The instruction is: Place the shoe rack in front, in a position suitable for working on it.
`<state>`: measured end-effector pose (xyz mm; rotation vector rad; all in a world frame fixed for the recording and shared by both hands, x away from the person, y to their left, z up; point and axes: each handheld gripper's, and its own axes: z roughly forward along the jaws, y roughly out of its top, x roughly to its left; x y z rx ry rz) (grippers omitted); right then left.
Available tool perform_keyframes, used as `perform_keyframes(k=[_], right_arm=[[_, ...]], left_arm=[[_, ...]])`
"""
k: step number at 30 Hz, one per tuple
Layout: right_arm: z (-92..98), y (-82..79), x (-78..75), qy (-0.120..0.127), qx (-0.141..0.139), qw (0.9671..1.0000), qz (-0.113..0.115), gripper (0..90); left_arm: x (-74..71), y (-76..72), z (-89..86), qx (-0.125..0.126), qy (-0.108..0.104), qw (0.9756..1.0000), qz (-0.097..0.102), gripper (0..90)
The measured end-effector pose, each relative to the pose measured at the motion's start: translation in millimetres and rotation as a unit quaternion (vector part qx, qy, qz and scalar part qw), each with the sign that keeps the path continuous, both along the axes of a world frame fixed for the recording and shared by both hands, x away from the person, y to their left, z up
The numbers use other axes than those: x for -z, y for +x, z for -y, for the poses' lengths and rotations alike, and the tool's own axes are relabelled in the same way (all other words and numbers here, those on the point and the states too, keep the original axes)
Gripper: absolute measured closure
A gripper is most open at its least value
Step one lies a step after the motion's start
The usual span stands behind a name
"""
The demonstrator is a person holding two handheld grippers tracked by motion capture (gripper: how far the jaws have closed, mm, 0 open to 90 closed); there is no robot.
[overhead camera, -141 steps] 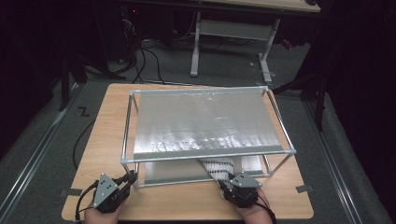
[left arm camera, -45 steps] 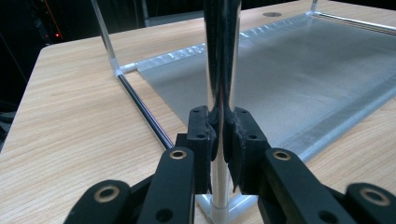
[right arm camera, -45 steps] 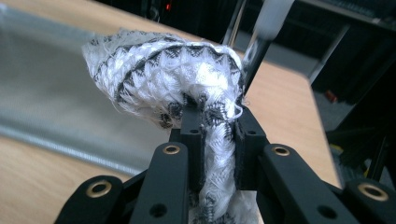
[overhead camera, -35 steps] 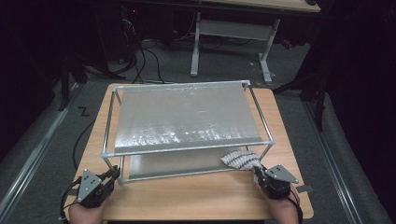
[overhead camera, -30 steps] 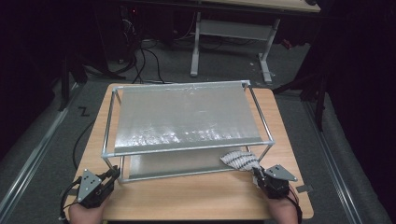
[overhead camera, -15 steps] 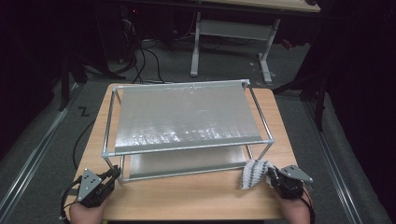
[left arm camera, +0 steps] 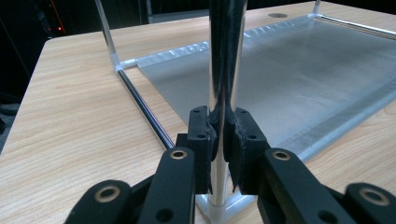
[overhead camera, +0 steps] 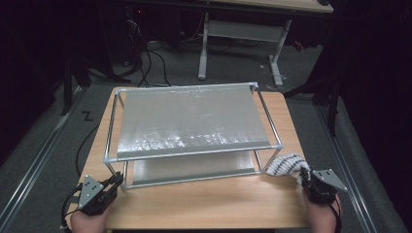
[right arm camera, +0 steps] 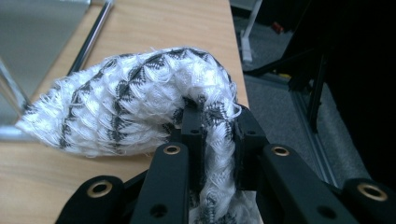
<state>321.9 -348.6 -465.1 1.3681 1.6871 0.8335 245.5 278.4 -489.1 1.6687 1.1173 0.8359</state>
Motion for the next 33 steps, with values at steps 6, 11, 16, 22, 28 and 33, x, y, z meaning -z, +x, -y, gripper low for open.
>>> perform_keyframes(k=[6, 11, 16, 22, 28, 33], right_arm=[[-12.1, -3.5, -13.3, 0.009, -0.015, 0.9992, 0.036, 78.5], [-10.9, -11.7, -34.3, 0.023, 0.003, 0.995, 0.097, 78.5], [-13.0, -17.1, -44.8, 0.026, 0.004, 0.9919, 0.124, 78.2], [-12.8, -28.2, -63.7, 0.04, 0.007, 0.9841, 0.173, 78.2], [-39.3, -32.2, -64.6, 0.033, -0.052, 0.9837, 0.169, 78.2], [-55.0, -27.4, -52.1, 0.027, -0.081, 0.9872, 0.135, 78.2]], left_arm=[[0.4, -0.7, 0.3, -0.002, -0.002, 1.0, 0.001, 79.8], [0.5, -1.7, 0.4, -0.001, -0.001, 1.0, 0.001, 79.7], [0.4, -1.8, 0.4, 0.0, 0.001, 1.0, 0.001, 79.6], [0.5, -1.4, 0.7, -0.001, 0.001, 1.0, 0.002, 79.5], [0.4, -1.5, 1.0, -0.002, 0.002, 1.0, 0.001, 79.5], [0.3, -1.3, 0.7, -0.001, 0.002, 1.0, 0.001, 79.6]])
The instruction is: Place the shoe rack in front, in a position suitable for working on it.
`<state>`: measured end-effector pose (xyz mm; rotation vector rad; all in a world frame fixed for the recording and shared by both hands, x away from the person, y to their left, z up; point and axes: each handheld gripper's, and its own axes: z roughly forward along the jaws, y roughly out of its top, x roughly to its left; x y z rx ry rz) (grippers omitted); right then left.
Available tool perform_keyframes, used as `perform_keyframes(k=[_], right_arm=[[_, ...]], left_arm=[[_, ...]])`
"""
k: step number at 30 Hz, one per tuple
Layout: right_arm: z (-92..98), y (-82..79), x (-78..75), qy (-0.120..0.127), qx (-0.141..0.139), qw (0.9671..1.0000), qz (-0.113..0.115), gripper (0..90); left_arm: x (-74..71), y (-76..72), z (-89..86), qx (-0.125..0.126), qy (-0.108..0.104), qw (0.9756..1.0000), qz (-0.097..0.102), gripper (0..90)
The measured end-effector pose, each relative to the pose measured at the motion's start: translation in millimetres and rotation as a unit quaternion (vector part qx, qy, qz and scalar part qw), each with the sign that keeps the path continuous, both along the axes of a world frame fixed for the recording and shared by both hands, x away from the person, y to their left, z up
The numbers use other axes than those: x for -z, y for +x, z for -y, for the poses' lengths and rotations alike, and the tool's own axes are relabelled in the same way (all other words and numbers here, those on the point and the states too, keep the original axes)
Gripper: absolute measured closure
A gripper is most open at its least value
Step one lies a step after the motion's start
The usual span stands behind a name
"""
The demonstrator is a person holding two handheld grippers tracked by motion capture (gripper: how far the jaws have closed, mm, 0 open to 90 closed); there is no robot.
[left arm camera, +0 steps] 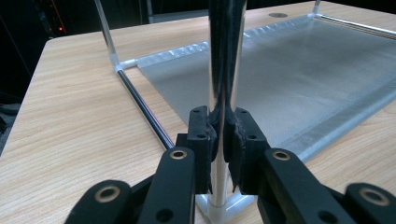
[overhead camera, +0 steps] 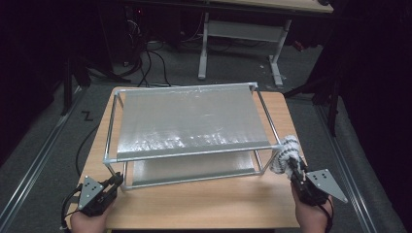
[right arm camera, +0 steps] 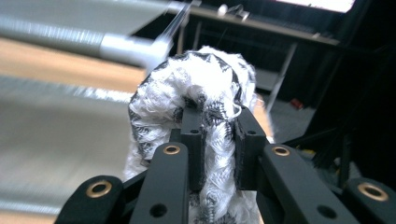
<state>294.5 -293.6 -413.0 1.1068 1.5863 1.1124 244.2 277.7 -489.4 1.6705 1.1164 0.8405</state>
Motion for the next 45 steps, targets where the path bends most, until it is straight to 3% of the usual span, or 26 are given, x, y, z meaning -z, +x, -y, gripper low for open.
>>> perform_keyframes(k=[6, 12, 16, 18, 27, 28, 33, 34, 39, 45], right_arm=[[-7.3, 13.0, 26.5, -0.021, -0.019, 0.9975, -0.065, 78.2], [-12.9, 28.7, 57.3, -0.045, -0.04, 0.9876, -0.145, 78.2], [-13.8, 33.5, 64.1, -0.048, -0.047, 0.9844, -0.163, 78.2], [-13.2, 34.1, 64.1, -0.046, -0.045, 0.9847, -0.162, 78.1], [-5.3, 36.4, 52.3, -0.03, -0.03, 0.9907, -0.129, 78.1], [-3.4, 39.1, 45.7, -0.027, -0.027, 0.9928, -0.114, 78.1], [-3.9, 40.8, 26.7, -0.032, -0.027, 0.9963, -0.075, 78.1], [-3.9, 40.8, 26.7, -0.032, -0.027, 0.9963, -0.075, 78.1], [-3.1, 34.5, 0.2, -0.019, -0.036, 0.9988, -0.025, 78.1], [-1.1, 22.8, -21.5, 0.001, -0.037, 0.9991, 0.021, 78.1]], left_arm=[[0.1, 0.2, -1.0, -0.002, -0.003, 1.0, 0.0, 79.7], [-0.1, 0.2, -0.4, -0.001, -0.002, 1.0, 0.0, 79.7], [-0.1, 0.2, -0.2, -0.001, 0.0, 1.0, 0.0, 79.7], [-0.1, 0.1, -0.2, -0.001, 0.0, 1.0, -0.001, 79.7], [0.0, -0.1, -0.2, -0.001, 0.0, 1.0, 0.0, 79.7], [0.1, -0.1, -0.3, -0.001, -0.001, 1.0, 0.0, 79.7], [0.4, -0.4, -1.0, -0.002, -0.002, 1.0, 0.001, 79.8], [0.4, -0.4, -1.0, -0.002, -0.002, 1.0, 0.001, 79.8], [0.5, -0.7, -2.0, -0.003, -0.002, 1.0, 0.001, 79.8], [0.6, -0.8, -1.9, -0.004, -0.003, 1.0, 0.001, 79.8]])
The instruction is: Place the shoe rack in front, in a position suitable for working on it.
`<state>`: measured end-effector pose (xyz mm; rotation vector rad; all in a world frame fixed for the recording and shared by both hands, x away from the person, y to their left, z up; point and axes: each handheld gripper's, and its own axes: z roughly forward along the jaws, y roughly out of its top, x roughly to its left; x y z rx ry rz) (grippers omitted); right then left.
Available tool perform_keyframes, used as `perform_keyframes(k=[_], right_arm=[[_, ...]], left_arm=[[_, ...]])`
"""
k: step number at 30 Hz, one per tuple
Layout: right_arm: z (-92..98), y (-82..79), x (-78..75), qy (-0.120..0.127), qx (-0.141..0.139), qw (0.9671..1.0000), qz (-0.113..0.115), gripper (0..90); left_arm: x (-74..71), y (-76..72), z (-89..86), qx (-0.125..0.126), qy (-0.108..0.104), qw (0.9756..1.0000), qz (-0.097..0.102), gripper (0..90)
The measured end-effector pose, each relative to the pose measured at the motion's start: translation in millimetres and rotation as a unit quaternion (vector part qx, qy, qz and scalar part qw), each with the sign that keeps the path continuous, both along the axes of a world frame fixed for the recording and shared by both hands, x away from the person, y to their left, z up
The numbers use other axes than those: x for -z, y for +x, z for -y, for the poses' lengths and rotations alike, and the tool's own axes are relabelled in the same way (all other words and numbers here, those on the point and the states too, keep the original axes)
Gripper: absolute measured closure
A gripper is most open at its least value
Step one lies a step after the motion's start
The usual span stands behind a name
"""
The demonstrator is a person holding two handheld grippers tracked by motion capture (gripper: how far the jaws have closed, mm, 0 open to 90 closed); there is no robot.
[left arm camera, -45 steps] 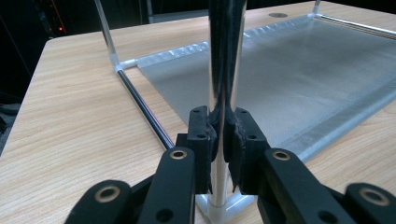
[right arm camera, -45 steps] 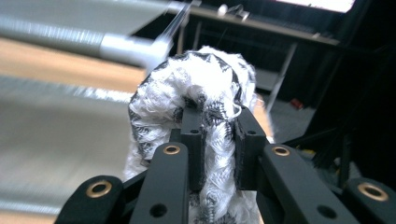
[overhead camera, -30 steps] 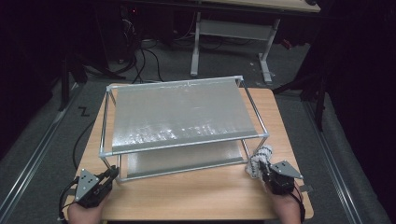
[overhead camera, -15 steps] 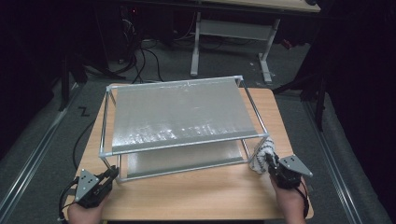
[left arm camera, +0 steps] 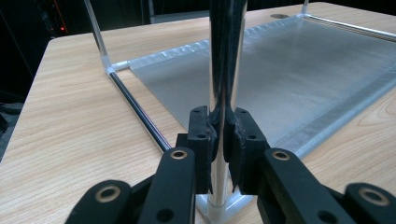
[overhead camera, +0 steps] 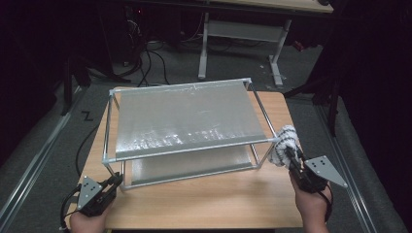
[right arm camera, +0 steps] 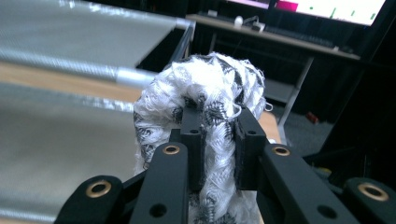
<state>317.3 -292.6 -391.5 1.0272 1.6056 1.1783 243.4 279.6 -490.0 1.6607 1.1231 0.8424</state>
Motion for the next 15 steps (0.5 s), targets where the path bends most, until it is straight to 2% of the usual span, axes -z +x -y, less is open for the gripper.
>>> perform_keyframes(k=[3, 6, 11, 15], right_arm=[[-0.7, -2.4, -1.5, 0.0, -0.004, 1.0, 0.002, 78.1], [-1.1, -0.6, 5.0, -0.004, -0.009, 0.9999, -0.011, 78.1], [-2.4, 4.1, 27.0, -0.012, -0.012, 0.9988, -0.046, 78.1], [-4.0, 9.0, 48.1, -0.024, -0.017, 0.9961, -0.083, 78.1]], left_arm=[[0.0, 0.1, 0.0, 0.0, 0.0, 1.0, 0.0, 79.8], [0.1, 0.1, 0.0, 0.0, 0.0, 1.0, 0.0, 79.8], [0.3, 0.1, -0.1, 0.0, -0.001, 1.0, 0.0, 79.8], [0.2, 0.1, -0.1, 0.0, -0.001, 1.0, 0.0, 79.9]])
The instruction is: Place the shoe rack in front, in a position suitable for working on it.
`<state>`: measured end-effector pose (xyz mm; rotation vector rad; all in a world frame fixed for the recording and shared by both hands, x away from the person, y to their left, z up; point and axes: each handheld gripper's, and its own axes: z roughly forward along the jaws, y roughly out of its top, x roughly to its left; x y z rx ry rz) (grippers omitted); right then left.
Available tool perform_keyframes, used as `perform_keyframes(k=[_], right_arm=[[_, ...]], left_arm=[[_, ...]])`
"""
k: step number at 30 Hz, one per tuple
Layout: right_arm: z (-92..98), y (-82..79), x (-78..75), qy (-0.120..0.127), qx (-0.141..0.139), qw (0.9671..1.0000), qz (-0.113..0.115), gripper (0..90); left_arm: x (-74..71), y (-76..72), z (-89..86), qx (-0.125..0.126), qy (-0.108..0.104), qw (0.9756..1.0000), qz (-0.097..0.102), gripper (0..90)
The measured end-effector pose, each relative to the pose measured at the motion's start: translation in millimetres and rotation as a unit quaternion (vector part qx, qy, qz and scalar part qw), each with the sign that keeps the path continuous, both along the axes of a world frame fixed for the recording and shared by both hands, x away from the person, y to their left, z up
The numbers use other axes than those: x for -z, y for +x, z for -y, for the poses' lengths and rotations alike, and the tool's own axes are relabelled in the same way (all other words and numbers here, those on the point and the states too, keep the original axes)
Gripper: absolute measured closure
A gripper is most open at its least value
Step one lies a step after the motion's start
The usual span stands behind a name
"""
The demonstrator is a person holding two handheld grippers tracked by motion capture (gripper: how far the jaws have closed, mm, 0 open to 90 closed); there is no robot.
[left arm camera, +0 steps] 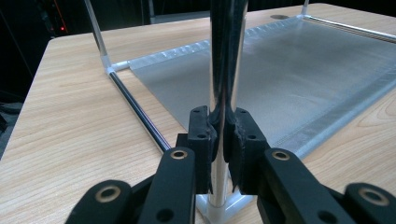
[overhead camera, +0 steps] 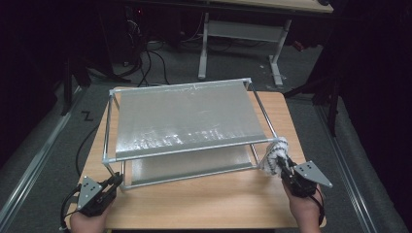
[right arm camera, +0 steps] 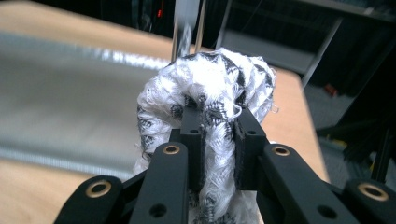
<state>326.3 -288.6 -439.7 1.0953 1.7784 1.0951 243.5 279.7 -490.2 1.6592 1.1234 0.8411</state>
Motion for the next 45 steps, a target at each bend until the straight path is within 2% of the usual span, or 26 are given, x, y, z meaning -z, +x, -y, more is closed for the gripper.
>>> perform_keyframes(k=[4, 7, 14, 16, 18, 20, 21, 23, 25, 26, 29, 32, 36, 39, 45], right_arm=[[0.5, 6.9, 19.2, -0.014, -0.003, 0.9992, -0.036, 78.2], [2.2, 11.2, 28.8, -0.02, -0.002, 0.9983, -0.054, 78.3], [5.9, 14.1, 35.4, -0.023, 0.001, 0.9973, -0.069, 78.2], [10.0, 15.1, 34.6, -0.017, 0.012, 0.9972, -0.072, 78.2], [15.3, 15.7, 30.9, -0.01, 0.026, 0.9974, -0.066, 78.1], [22.5, 14.6, 23.2, 0.002, 0.048, 0.9978, -0.045, 78.1], [28.2, 13.0, 16.3, 0.012, 0.067, 0.9974, -0.024, 78.1], [38.3, 9.6, 5.4, 0.039, 0.096, 0.9945, 0.01, 78.2], [45.9, 8.5, 0.8, 0.053, 0.115, 0.9917, 0.023, 78.1], [48.6, 9.5, 1.5, 0.055, 0.122, 0.9908, 0.019, 78.1], [49.1, 18.1, 15.2, 0.059, 0.116, 0.9911, -0.026, 78.1], [40.8, 27.5, 26.7, 0.06, 0.092, 0.9921, -0.061, 78.0], [23.2, 38.6, 27.3, 0.053, 0.061, 0.9946, -0.065, 78.1], [10.0, 46.4, 25.1, 0.04, 0.044, 0.9966, -0.058, 78.1], [-4.8, 55.8, 27.8, 0.033, 0.023, 0.9974, -0.06, 78.2]], left_arm=[[-0.1, 0.1, 0.1, 0.0, 0.001, 1.0, 0.0, 79.9], [-0.1, 0.0, 0.1, 0.0, 0.001, 1.0, 0.0, 79.9], [-0.2, 0.1, 0.1, 0.0, 0.001, 1.0, 0.0, 79.8], [-0.2, 0.0, 0.2, 0.0, 0.002, 1.0, 0.0, 79.9], [-0.2, 0.0, 0.1, 0.0, 0.002, 1.0, 0.0, 79.9], [-0.3, 0.0, 0.1, 0.0, 0.002, 1.0, -0.001, 79.8], [-0.3, 0.0, 0.2, 0.0, 0.002, 1.0, 0.0, 79.9], [-0.3, -0.1, 0.1, 0.0, 0.002, 1.0, 0.0, 79.8], [-0.2, -0.2, 0.2, 0.001, 0.002, 1.0, 0.0, 79.8], [-0.2, -0.2, 0.2, 0.001, 0.001, 1.0, 0.0, 79.8], [-0.3, -0.1, 0.2, 0.0, 0.002, 1.0, -0.001, 79.8], [-0.3, -0.4, 0.4, -0.001, 0.001, 1.0, -0.001, 79.8], [-0.2, -0.3, 0.5, 0.0, 0.001, 1.0, 0.0, 79.8], [0.0, -0.3, 0.3, 0.0, 0.001, 1.0, 0.0, 79.8], [0.2, -0.4, 0.4, -0.001, 0.001, 1.0, 0.001, 79.8]])
